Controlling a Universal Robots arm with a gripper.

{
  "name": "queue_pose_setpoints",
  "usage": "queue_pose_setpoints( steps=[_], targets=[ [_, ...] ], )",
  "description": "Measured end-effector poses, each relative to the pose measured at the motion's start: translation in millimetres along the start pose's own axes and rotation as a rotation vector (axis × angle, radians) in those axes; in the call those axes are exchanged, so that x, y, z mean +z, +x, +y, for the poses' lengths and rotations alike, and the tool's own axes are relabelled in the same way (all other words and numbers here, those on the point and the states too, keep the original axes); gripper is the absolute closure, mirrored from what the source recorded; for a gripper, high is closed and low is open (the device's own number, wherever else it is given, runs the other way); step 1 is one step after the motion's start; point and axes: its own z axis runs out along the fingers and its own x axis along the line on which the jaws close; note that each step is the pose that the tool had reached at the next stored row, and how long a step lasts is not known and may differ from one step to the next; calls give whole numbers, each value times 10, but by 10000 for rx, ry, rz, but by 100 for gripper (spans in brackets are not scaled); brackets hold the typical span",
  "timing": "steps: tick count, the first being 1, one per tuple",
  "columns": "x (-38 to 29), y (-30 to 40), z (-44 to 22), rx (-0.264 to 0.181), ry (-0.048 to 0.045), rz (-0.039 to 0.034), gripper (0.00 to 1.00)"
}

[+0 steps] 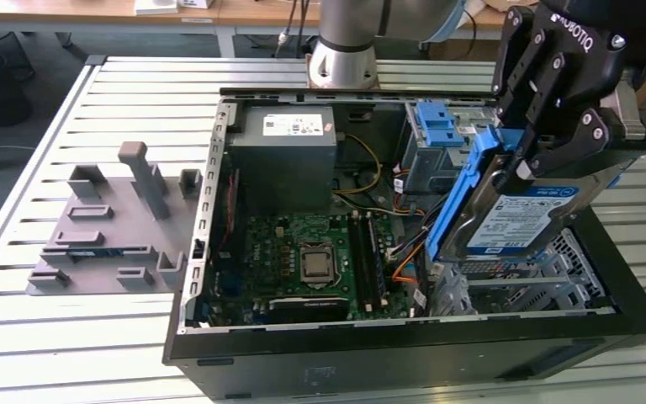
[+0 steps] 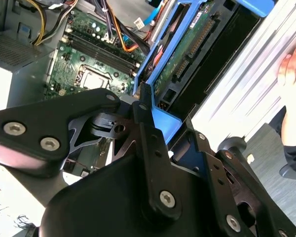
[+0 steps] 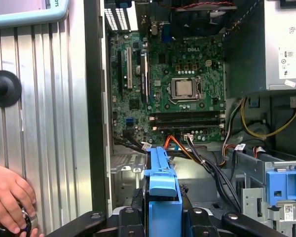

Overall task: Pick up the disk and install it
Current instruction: 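Insert the disk into the insertion slot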

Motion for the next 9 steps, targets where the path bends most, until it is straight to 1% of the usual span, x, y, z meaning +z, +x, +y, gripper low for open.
queue_pose_setpoints(
  steps=[5, 9],
  targets=[
    [5, 0, -71, 0, -1, 0, 64],
    [6, 0, -79, 1, -2, 1, 64]
  ],
)
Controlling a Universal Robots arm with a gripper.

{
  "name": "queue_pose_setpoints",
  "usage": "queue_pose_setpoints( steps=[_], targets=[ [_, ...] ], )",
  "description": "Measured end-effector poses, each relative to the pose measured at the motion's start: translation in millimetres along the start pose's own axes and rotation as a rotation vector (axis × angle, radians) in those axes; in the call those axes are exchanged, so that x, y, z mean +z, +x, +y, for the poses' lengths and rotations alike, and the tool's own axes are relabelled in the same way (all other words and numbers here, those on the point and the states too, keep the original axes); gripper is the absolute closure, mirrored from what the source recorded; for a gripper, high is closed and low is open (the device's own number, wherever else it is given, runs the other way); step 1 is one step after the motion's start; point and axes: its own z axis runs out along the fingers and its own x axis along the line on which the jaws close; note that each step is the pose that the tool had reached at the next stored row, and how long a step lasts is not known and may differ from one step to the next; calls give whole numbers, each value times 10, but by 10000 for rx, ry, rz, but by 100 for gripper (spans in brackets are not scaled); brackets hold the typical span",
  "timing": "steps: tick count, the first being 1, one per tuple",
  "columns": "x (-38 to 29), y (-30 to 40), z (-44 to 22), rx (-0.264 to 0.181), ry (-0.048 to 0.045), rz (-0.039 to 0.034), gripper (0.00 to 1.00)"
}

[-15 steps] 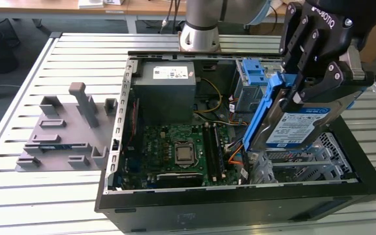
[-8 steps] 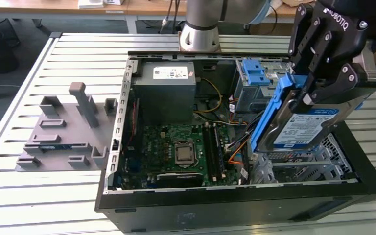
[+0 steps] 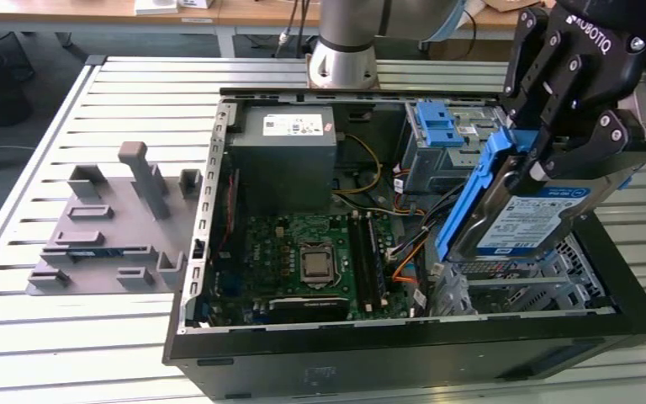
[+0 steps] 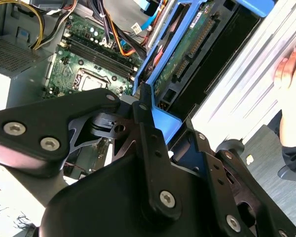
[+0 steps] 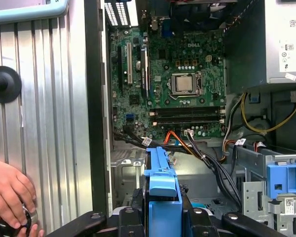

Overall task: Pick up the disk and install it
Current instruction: 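Insert the disk into the insertion slot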

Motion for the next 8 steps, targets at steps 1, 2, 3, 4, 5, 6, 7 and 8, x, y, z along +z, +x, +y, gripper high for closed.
queue_pose_setpoints(
  steps=[1, 2, 3, 4, 5, 6, 7, 8],
  targets=[
    [0, 0, -1, -1, 0, 1, 64],
    [1, 0, -3, -2, 0, 2, 64],
    [2, -1, -10, -4, -1, 1, 64],
    [5, -1, -19, -4, -3, -1, 64],
    [9, -1, -34, -3, -7, -1, 64],
    [11, -1, -51, -3, -11, 0, 64],
    [15, -1, -66, -3, -14, 1, 64],
    [19, 1, -79, -4, -16, 1, 64]
  ],
)
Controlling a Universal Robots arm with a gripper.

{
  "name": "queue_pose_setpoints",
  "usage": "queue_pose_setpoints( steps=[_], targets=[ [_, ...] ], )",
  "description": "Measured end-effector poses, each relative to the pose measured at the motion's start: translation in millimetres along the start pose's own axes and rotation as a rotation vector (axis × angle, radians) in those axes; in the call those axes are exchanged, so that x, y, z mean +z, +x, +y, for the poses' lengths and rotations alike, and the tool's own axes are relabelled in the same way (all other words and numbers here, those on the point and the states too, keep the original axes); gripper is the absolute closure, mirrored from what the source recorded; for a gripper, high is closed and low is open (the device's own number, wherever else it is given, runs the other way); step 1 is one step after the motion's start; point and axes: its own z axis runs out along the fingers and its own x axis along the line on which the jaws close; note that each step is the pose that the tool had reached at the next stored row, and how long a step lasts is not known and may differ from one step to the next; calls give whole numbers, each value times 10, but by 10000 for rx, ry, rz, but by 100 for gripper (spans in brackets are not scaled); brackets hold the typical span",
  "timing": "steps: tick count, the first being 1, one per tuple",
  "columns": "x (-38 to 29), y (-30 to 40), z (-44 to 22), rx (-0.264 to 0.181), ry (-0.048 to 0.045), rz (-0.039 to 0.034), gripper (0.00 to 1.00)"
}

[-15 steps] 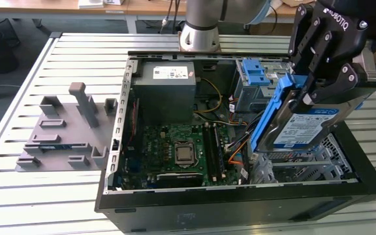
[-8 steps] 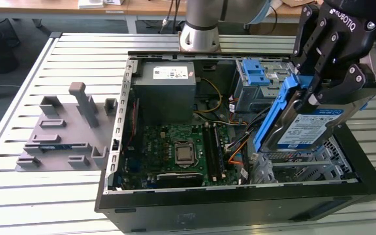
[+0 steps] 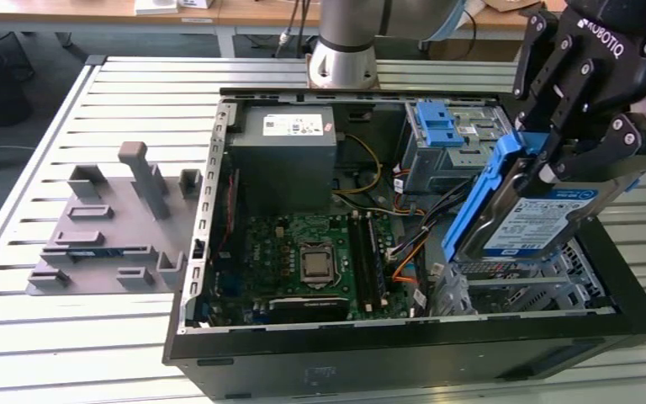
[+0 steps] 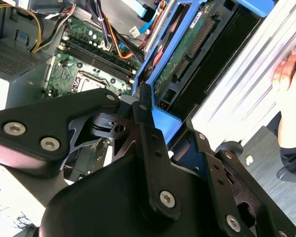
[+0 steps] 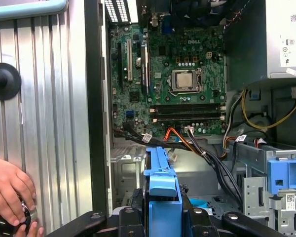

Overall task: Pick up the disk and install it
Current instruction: 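Insert the disk into the insertion slot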

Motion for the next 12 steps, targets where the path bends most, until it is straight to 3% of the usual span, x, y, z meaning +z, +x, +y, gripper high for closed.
queue_pose_setpoints(
  steps=[12],
  targets=[
    [51, 30, -97, -142, 0, 0, 64]
  ],
)
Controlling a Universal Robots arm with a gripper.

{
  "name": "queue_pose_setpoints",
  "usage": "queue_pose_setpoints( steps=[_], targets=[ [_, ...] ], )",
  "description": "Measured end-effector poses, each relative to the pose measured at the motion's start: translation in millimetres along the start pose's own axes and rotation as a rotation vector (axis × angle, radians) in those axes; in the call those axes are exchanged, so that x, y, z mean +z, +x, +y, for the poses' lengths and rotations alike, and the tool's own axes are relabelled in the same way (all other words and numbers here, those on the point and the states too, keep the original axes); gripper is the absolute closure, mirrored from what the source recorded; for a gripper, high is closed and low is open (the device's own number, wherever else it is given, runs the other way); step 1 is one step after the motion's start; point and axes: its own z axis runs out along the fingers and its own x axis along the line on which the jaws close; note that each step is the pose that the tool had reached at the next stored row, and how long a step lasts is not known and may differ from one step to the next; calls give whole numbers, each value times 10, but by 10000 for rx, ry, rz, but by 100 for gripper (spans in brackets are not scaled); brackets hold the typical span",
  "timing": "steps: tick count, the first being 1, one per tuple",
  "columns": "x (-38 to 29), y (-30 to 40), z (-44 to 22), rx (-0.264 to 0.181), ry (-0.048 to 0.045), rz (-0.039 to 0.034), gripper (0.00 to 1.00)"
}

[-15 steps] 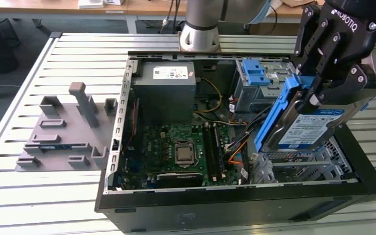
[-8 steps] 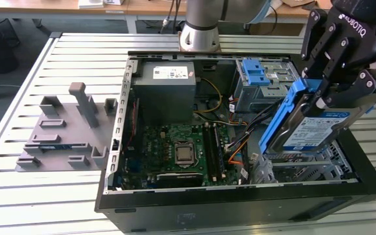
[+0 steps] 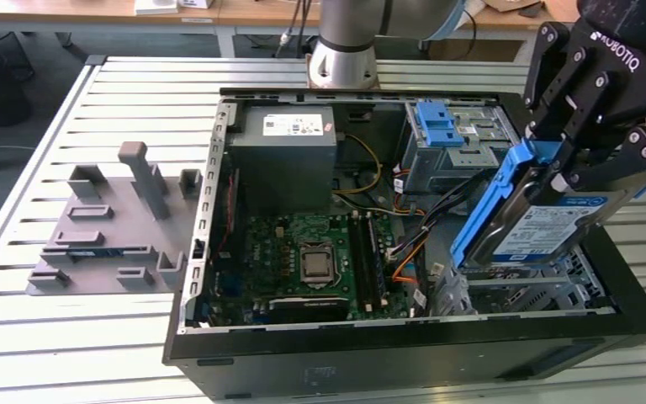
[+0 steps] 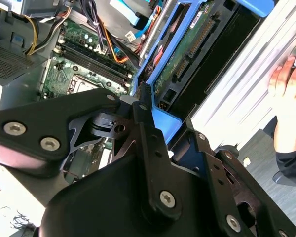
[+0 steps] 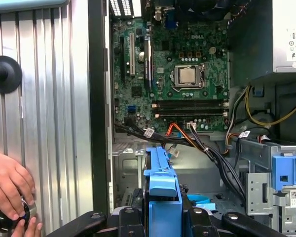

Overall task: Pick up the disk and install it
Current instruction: 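Insert the disk into the insertion slot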

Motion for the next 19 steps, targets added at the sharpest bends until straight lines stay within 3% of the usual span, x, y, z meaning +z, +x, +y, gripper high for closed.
queue_pose_setpoints(
  steps=[9, 19],
  targets=[
    [52, -6, -105, -8, 1, -1, 64],
    [110, 2, -113, 4, 0, -1, 64]
  ],
)
